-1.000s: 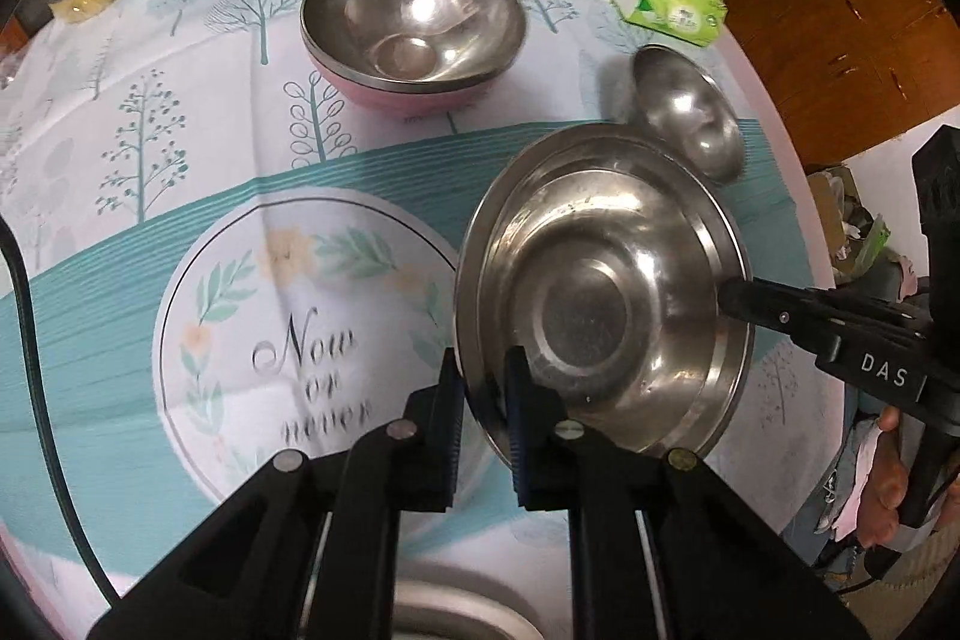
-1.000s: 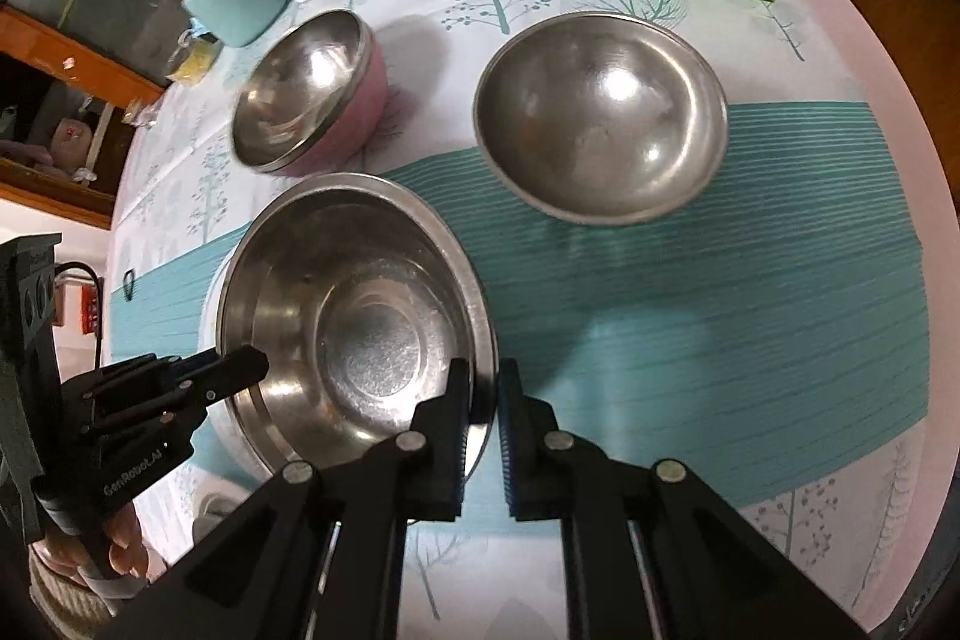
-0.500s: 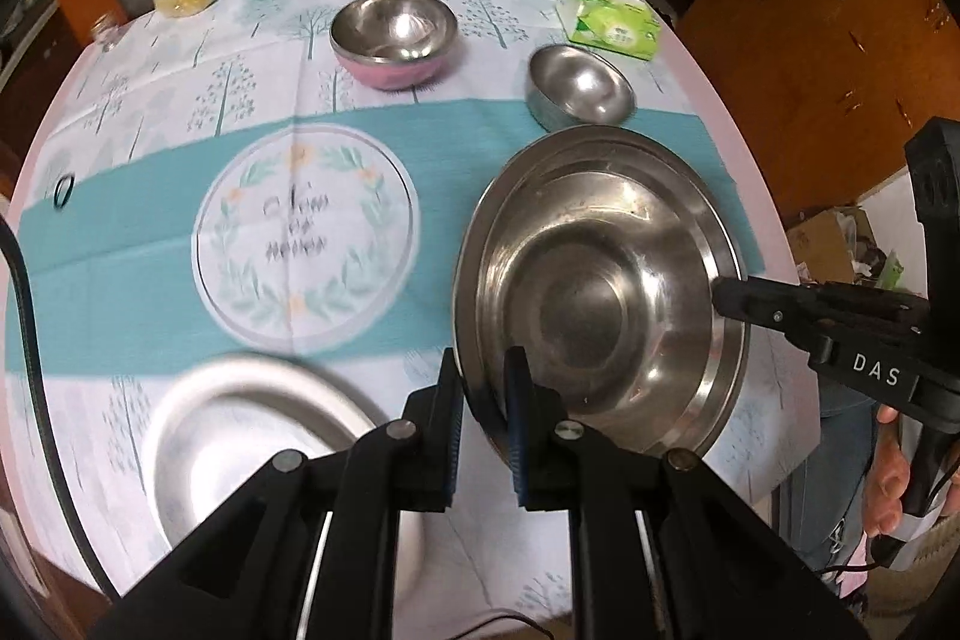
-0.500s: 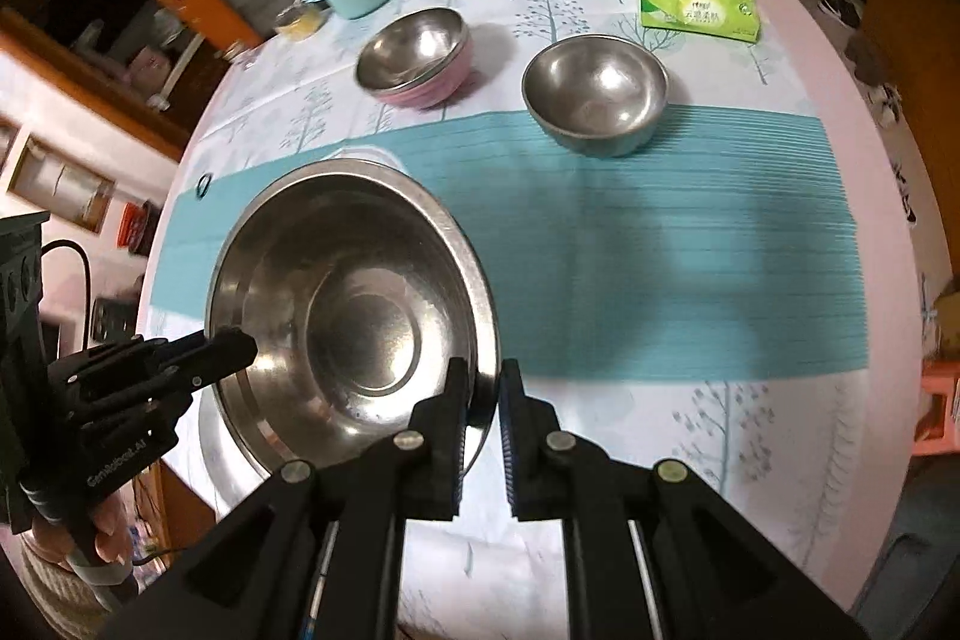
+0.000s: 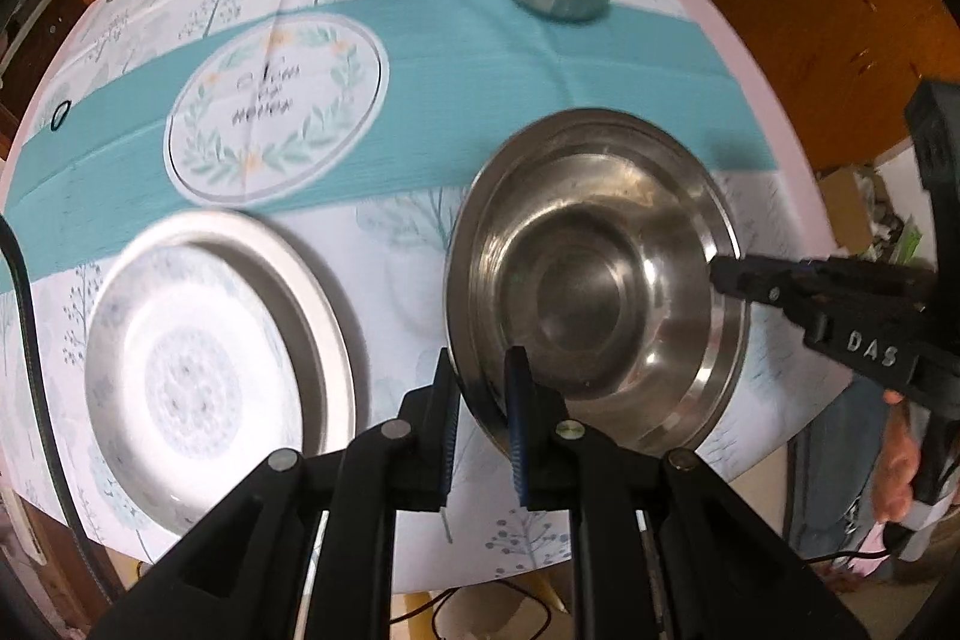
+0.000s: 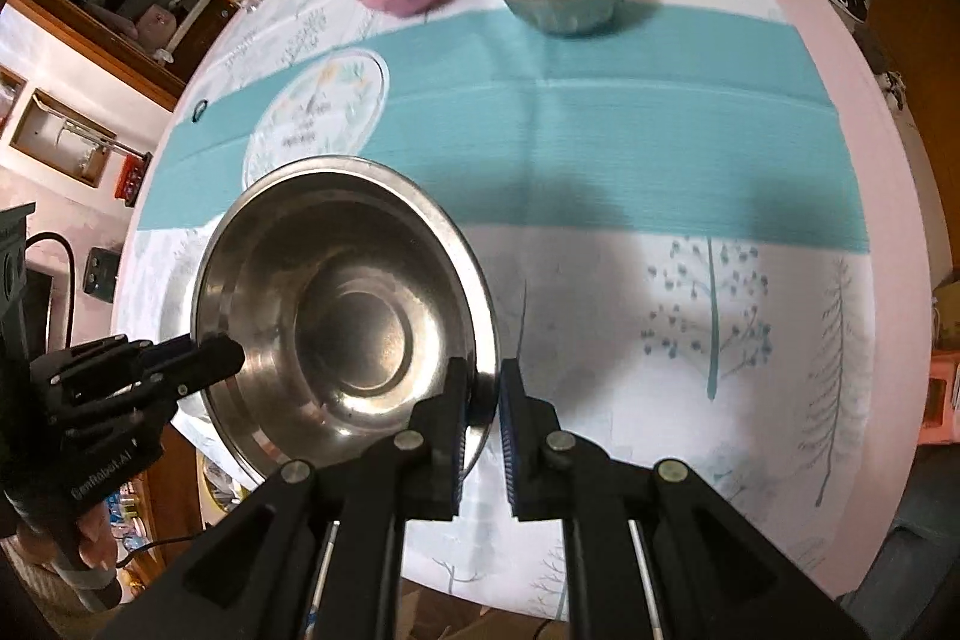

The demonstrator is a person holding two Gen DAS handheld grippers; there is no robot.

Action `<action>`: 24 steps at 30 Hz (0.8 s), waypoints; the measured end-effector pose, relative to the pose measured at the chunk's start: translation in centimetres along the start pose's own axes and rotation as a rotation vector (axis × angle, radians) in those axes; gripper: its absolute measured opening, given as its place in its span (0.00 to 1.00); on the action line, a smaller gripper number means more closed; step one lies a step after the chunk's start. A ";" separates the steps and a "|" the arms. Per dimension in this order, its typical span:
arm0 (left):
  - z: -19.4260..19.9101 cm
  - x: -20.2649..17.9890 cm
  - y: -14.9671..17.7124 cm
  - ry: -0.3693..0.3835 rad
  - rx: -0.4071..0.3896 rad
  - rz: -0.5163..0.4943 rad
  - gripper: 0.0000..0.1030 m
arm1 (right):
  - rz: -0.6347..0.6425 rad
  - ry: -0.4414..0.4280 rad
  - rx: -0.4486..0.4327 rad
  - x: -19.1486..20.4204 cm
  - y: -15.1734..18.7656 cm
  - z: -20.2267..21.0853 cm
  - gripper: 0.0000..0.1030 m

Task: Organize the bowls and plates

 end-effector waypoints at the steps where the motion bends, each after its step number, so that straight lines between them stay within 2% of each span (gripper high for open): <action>1: -0.6 0.1 0.3 0.002 0.011 0.001 0.12 | 0.002 0.006 0.002 0.0 0.1 -0.3 0.09; 7: -2.9 1.1 0.8 0.022 0.032 0.032 0.13 | -0.011 0.052 0.003 0.1 0.6 -2.4 0.09; 11: -3.6 1.7 0.4 0.014 0.028 0.017 0.13 | -0.041 0.068 -0.003 0.3 0.3 -3.3 0.09; 17: -4.6 3.1 0.1 0.082 0.048 0.003 0.20 | -0.090 0.118 -0.026 0.7 0.2 -3.9 0.09; 19: -4.6 3.3 0.1 0.101 0.045 -0.012 0.27 | -0.090 0.143 -0.041 1.0 0.4 -4.0 0.09; 21: -4.3 3.6 0.2 0.102 0.034 -0.020 0.45 | -0.086 0.160 -0.056 1.3 0.5 -4.0 0.10; 24: -3.5 4.3 0.2 0.081 0.004 -0.035 0.63 | -0.084 0.185 -0.072 1.8 0.7 -3.8 0.11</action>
Point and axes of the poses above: each gripper's, at about its wrist camera, not at the fingertips, and z roughly against the way its jaws point, x to its left, y to its underside, the point moved 1 cm from there along -z, roughly the way its jaws point, and after that the axes turned 15 degrees about -z, right-handed, at the moved point
